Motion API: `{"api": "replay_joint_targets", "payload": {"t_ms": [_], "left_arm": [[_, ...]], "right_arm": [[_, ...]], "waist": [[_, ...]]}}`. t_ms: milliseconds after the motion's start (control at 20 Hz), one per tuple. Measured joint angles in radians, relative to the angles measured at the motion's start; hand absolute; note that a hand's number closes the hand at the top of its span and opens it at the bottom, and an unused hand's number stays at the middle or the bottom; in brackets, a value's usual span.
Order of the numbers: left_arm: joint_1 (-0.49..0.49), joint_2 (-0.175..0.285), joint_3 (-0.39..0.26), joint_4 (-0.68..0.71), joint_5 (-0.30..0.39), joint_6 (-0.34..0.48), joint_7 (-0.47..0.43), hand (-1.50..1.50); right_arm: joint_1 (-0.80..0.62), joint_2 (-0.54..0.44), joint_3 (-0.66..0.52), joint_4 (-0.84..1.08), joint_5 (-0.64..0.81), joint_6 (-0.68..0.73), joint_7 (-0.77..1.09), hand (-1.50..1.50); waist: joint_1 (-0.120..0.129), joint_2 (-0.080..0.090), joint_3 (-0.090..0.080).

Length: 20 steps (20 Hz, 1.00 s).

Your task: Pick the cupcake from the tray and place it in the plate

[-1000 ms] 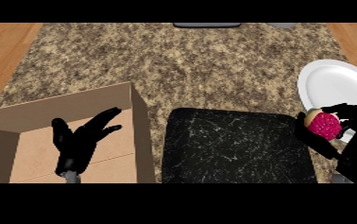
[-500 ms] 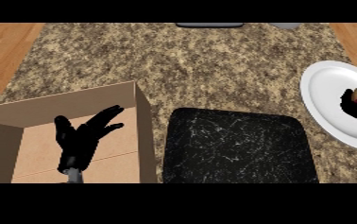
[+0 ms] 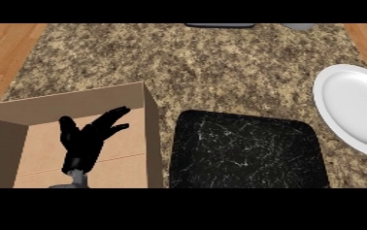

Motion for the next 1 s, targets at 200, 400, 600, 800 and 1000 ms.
{"api": "replay_joint_targets", "payload": {"t_ms": [200, 400, 600, 800, 1000], "left_arm": [[-0.011, 0.001, -0.016, 0.000, -0.002, -0.003, -0.007, 0.00], [-0.012, -0.002, -0.014, -0.002, -0.002, -0.007, -0.009, 0.00], [-0.011, -0.002, -0.005, 0.003, 0.005, -0.020, -0.015, 0.00], [-0.007, -0.001, 0.003, 0.007, 0.009, -0.014, -0.005, 0.00], [0.001, -0.004, 0.018, 0.006, 0.007, -0.012, -0.004, 0.00]], "right_arm": [[-0.050, -0.051, 0.042, 0.173, 0.053, 0.087, 0.028, -1.50], [-0.111, -0.072, 0.029, 0.295, 0.041, 0.171, -0.048, -1.50], [-0.143, -0.057, -0.026, 0.351, -0.016, 0.217, -0.174, -1.50], [-0.169, -0.056, -0.116, 0.373, -0.107, 0.264, -0.280, -1.50], [-0.169, -0.109, -0.191, 0.418, -0.179, 0.348, -0.334, -1.50]], "waist": [[0.016, 0.007, -0.001], [0.020, 0.010, 0.000], [0.017, 0.010, 0.002], [0.007, 0.007, 0.004], [0.000, 0.003, 0.005]]}}
